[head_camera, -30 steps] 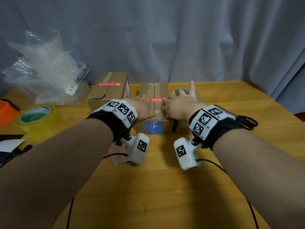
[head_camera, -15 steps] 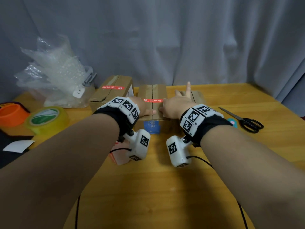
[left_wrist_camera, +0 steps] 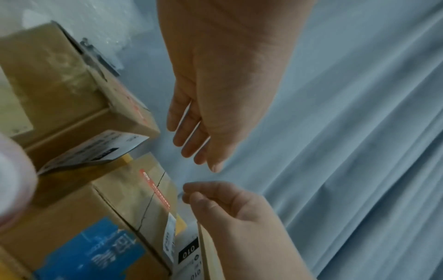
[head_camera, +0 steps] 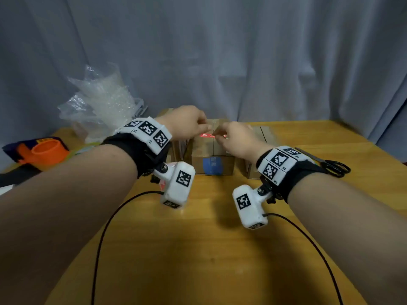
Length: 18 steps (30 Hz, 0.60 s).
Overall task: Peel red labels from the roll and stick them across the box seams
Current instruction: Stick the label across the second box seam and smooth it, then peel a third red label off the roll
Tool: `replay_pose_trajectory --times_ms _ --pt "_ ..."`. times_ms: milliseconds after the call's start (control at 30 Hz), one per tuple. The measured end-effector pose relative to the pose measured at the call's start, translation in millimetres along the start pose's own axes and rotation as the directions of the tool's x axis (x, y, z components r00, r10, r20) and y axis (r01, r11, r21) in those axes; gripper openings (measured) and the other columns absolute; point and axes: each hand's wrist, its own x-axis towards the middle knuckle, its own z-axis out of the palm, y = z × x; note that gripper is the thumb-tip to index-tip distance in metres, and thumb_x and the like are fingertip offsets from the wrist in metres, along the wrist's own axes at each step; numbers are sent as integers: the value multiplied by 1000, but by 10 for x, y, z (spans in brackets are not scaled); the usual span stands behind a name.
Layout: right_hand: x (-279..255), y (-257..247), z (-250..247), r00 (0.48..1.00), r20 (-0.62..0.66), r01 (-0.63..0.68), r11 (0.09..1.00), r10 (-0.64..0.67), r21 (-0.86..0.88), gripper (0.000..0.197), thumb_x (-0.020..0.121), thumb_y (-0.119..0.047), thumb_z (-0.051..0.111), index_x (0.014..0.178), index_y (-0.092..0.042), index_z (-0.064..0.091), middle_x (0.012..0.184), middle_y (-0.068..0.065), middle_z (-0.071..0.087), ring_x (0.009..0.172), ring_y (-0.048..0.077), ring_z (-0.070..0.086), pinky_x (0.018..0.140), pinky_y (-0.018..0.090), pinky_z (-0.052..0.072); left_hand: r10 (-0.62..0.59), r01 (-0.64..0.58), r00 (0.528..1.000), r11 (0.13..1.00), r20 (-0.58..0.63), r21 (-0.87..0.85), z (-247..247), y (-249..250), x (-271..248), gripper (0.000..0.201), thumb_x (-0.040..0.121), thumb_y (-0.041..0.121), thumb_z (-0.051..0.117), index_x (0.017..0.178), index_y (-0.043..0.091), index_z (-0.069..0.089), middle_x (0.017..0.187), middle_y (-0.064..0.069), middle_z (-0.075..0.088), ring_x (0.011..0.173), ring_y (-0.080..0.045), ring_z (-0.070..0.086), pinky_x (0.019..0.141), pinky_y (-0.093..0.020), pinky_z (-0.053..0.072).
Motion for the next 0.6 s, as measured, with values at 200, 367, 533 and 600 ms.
replay_pose_trajectory --times_ms 200,367,533,600 --pt "-474 -262 184 995 91 8 917 -48 400 24 93 -31 57 93 -8 64 82 4 64 75 17 57 66 28 43 32 -40 994 997 -105 -73 18 -56 -486 29 93 36 53 107 17 70 105 -4 70 100 -22 62 86 -30 47" --pt "-704 -458 498 985 155 -8 886 -73 464 46 76 -35 76 111 -16 53 113 5 60 102 19 58 91 35 50 -32 0 989 975 -141 -224 254 -161 -847 24 92 27 56 109 16 70 106 -2 71 100 -17 63 88 -30 48" --pt "-786 -639 731 992 84 57 922 -96 383 44 71 -31 79 102 -24 50 110 2 42 106 20 46 96 34 44 -103 -6 955 930 -279 -366 491 -309 -1095 24 92 21 57 111 11 69 112 -6 66 104 -17 58 90 -25 41" --pt "-804 -670 752 989 -30 148 937 -146 317 32 74 -30 76 99 -22 57 101 1 40 103 18 41 92 31 42 -145 -2 945 894 -293 -448 571 -380 -1167 25 92 20 57 112 10 68 112 -8 65 102 -19 58 90 -26 43"
